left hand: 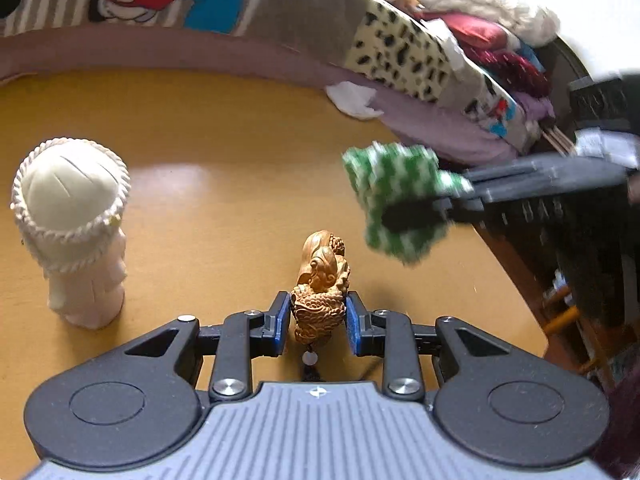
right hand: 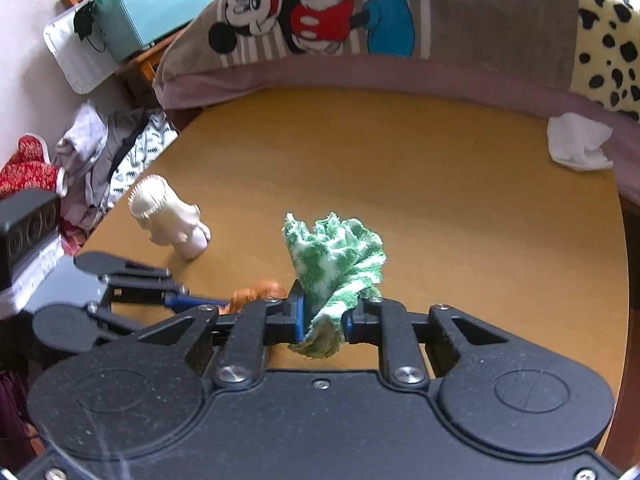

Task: Clean container
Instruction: 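Lower the brown pendant onto the table and open the left tool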

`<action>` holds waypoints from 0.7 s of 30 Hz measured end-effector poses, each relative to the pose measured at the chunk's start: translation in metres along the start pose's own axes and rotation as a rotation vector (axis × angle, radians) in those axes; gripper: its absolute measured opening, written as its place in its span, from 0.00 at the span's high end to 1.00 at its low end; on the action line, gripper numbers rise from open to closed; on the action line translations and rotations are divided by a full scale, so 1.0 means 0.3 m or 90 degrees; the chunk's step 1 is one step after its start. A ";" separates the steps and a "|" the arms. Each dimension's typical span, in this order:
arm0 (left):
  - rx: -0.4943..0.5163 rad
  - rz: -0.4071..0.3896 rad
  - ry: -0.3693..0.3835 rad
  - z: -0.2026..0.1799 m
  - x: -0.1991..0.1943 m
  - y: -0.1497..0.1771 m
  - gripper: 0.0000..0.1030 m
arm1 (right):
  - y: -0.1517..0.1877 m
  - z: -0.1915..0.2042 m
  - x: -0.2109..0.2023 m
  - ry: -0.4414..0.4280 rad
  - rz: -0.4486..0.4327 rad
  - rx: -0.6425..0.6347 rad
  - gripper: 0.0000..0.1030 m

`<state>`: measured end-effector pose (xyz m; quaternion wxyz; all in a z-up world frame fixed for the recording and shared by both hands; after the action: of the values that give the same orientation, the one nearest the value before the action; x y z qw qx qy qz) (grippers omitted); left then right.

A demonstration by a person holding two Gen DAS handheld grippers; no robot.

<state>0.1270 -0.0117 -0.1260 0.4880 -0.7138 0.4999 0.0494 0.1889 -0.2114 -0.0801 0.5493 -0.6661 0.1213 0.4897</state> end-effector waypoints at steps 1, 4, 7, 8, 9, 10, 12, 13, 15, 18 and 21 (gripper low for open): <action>0.001 -0.002 -0.005 0.000 0.006 -0.004 0.74 | 0.001 0.003 0.003 0.000 0.002 -0.003 0.84; 0.001 -0.004 -0.023 0.017 0.037 -0.030 0.74 | 0.004 0.013 0.011 0.001 0.007 -0.012 0.84; 0.046 0.010 -0.064 -0.002 0.045 -0.031 0.73 | 0.007 0.017 0.020 0.005 0.011 -0.015 0.84; 0.064 0.015 -0.080 -0.009 0.046 -0.031 0.73 | 0.008 0.019 0.024 0.007 0.012 -0.016 0.84; 0.084 0.019 -0.093 -0.021 0.046 -0.028 0.73 | 0.009 0.021 0.025 0.007 0.013 -0.016 0.84; 0.104 0.022 -0.107 -0.032 0.045 -0.024 0.69 | 0.009 0.024 0.026 0.007 0.014 -0.017 0.84; 0.152 0.019 -0.124 -0.057 0.035 -0.012 0.58 | 0.007 0.031 0.028 0.006 0.013 -0.019 0.84; 0.170 0.022 -0.123 -0.065 0.026 -0.006 0.58 | 0.006 0.034 0.028 0.006 0.013 -0.020 0.84; 0.156 0.024 -0.104 -0.062 0.016 -0.005 0.64 | 0.004 0.039 0.028 0.006 0.012 -0.020 0.84; 0.122 0.022 -0.082 -0.045 0.013 -0.010 0.70 | 0.004 0.035 0.025 0.007 0.010 -0.018 0.84; 0.051 0.013 -0.048 -0.013 0.008 -0.023 0.70 | 0.006 0.024 0.023 0.009 0.011 -0.015 0.84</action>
<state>0.1318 -0.0161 -0.1209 0.5344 -0.6862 0.4897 0.0611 0.1873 -0.2033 -0.0861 0.5364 -0.6751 0.1252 0.4907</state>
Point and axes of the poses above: each gripper's, at about its wrist camera, not at the fingertips, and x roughly the way its jaws point, z to its left, y to its underside, the point moved 1 cm from there along x, roughly the way its jaws point, and after that the axes turned 12 degrees about y, right-handed, at the moved point
